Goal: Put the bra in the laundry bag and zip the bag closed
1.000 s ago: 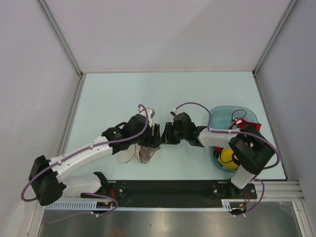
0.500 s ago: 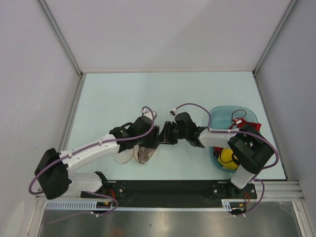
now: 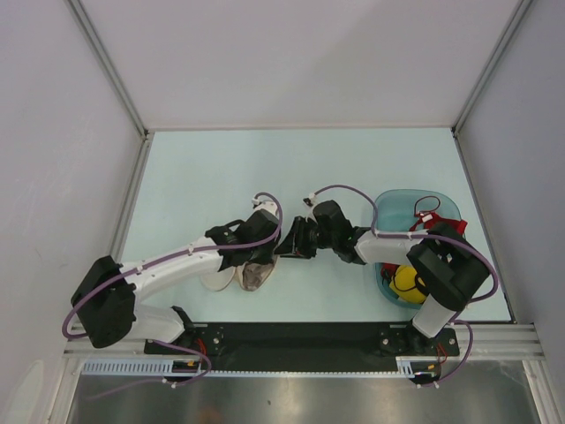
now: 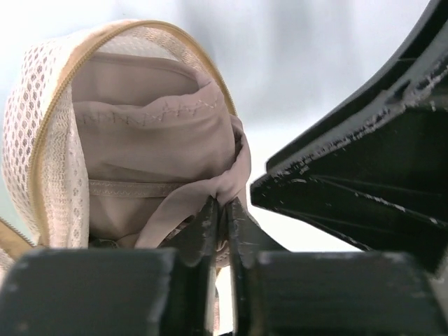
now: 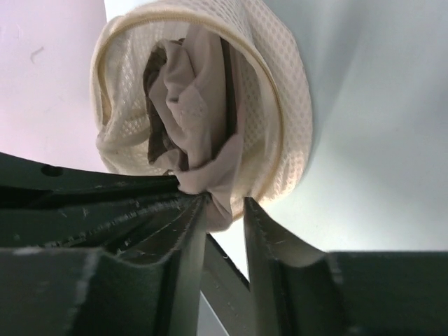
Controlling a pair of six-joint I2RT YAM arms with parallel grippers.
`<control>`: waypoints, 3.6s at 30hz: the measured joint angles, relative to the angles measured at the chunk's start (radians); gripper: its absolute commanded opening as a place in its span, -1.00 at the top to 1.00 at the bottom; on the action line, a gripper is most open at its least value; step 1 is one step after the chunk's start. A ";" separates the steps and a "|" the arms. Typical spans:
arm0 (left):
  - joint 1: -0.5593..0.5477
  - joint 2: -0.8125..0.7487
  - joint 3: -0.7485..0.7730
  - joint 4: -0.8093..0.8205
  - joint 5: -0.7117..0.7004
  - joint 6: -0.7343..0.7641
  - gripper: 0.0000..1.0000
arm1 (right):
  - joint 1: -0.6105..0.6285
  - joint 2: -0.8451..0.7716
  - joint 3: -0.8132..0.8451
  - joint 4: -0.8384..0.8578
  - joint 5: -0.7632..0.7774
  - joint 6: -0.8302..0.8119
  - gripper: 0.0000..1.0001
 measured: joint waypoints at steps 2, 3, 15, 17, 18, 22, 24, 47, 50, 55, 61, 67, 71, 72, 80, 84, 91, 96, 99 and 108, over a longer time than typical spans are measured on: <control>0.000 0.000 0.000 -0.003 -0.010 0.002 0.93 | -0.003 0.000 -0.001 -0.006 0.000 -0.005 0.07; 0.000 0.000 0.000 -0.005 -0.013 0.000 0.94 | -0.004 0.000 -0.001 -0.011 0.000 -0.009 0.04; 0.000 -0.030 0.000 -0.025 -0.017 -0.001 1.00 | -0.003 0.110 0.027 -0.029 -0.003 -0.071 0.16; 0.000 -0.037 0.000 -0.029 -0.017 -0.001 1.00 | 0.003 0.129 0.033 -0.026 -0.003 -0.071 0.16; 0.000 -0.039 0.000 -0.031 -0.017 -0.001 1.00 | 0.006 0.136 0.036 -0.026 -0.003 -0.071 0.16; 0.000 -0.041 0.000 -0.032 -0.018 -0.001 1.00 | 0.018 0.147 0.055 -0.021 -0.003 -0.072 0.17; 0.000 -0.041 0.000 -0.032 -0.018 -0.002 1.00 | 0.021 0.148 0.063 -0.019 -0.003 -0.071 0.21; 0.005 0.077 0.000 0.031 0.011 -0.004 1.00 | 0.113 -0.188 0.027 -0.281 0.174 -0.066 1.00; 0.006 0.135 0.000 0.053 0.023 -0.004 1.00 | 0.142 -0.241 0.032 -0.351 0.213 -0.056 1.00; 0.013 0.144 0.000 0.067 0.034 -0.003 0.53 | 0.154 -0.313 0.051 -0.470 0.277 -0.052 1.00; 0.022 0.041 0.000 0.064 0.080 -0.001 -0.18 | 0.158 -0.388 0.097 -0.570 0.329 -0.049 1.00; 0.038 -0.122 -0.001 0.018 0.108 0.002 -0.14 | 0.177 -0.414 0.110 -0.627 0.364 -0.024 1.00; 0.059 -0.208 -0.021 0.014 0.138 0.009 0.29 | 0.202 -0.414 0.112 -0.640 0.384 0.002 1.00; 0.062 -0.213 -0.024 0.018 0.150 0.009 0.44 | 0.207 -0.414 0.112 -0.640 0.388 0.010 1.00; 0.069 -0.099 -0.099 0.137 0.256 0.007 0.65 | 0.232 -0.417 0.119 -0.641 0.446 0.043 1.00; 0.069 -0.003 -0.186 0.229 0.294 -0.028 0.73 | 0.232 -0.428 0.132 -0.659 0.460 0.042 1.00; 0.086 0.103 -0.198 0.351 0.326 -0.076 0.58 | 0.233 -0.508 0.151 -0.755 0.488 0.032 1.00; 0.085 0.030 -0.178 0.307 0.315 -0.072 -0.15 | 0.220 -0.589 0.151 -0.803 0.506 0.021 1.00; 0.084 -0.061 -0.149 0.251 0.318 -0.052 -0.62 | 0.191 -0.621 0.151 -0.807 0.503 0.007 1.00; 0.095 -0.408 -0.076 0.072 0.328 0.011 -0.97 | 0.127 -0.632 0.151 -0.815 0.463 -0.047 1.00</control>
